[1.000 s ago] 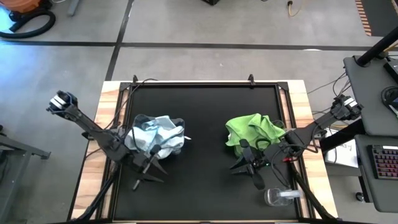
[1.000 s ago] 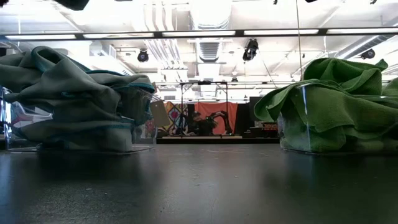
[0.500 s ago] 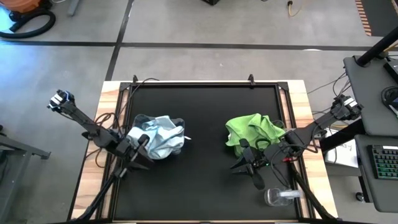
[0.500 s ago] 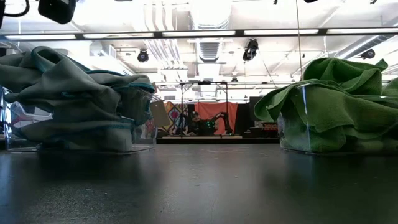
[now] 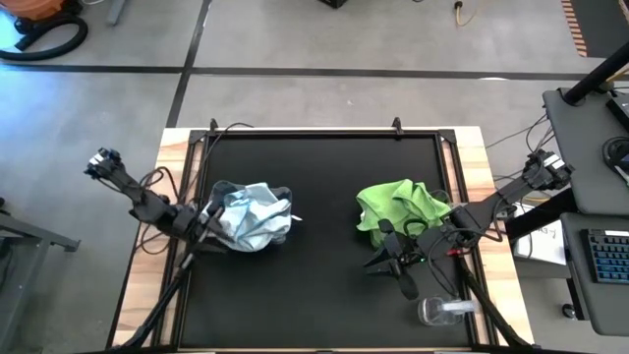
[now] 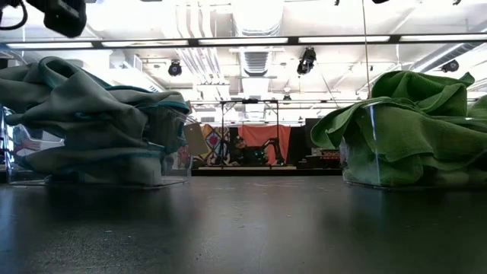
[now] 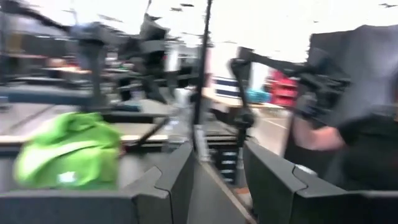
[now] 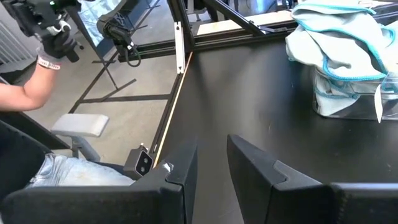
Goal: Sort microfiber towel by color & place in baskets
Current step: Return to Home Position
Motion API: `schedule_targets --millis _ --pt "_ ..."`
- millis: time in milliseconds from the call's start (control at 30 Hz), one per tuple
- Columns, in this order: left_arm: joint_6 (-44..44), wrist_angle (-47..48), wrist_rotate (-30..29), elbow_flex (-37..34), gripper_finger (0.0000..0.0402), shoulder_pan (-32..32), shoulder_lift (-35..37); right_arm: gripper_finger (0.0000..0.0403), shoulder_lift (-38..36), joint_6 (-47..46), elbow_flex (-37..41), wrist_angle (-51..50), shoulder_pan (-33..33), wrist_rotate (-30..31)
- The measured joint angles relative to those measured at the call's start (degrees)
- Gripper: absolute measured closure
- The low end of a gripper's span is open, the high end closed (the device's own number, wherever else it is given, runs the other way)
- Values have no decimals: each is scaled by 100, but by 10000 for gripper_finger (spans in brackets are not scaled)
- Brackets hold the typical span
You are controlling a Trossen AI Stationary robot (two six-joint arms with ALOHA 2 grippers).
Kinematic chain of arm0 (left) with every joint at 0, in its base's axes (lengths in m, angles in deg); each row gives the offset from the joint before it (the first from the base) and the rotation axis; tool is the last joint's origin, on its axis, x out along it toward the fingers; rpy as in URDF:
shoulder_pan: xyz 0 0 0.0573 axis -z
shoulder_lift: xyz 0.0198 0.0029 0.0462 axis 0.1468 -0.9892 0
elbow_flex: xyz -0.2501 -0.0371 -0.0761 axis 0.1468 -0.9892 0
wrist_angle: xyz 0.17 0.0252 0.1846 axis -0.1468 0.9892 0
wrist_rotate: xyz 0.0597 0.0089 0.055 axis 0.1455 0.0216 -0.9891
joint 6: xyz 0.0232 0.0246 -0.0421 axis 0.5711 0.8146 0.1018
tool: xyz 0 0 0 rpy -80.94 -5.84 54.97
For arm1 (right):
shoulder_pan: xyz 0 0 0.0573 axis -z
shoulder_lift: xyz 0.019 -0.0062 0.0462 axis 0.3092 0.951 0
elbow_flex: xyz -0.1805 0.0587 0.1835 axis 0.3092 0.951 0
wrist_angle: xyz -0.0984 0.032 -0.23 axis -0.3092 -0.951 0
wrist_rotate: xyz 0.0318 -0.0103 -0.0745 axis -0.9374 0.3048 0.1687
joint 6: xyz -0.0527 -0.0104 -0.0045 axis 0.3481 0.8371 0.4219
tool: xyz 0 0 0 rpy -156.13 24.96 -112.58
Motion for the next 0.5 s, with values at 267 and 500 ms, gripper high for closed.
schedule_targets --millis 267,500 --pt "283 374 -2080 0 278 -2 448 321 0 0 2 2 0 2" --pt "387 865 -2075 0 278 -7 615 321 0 9 2 4 2 6"
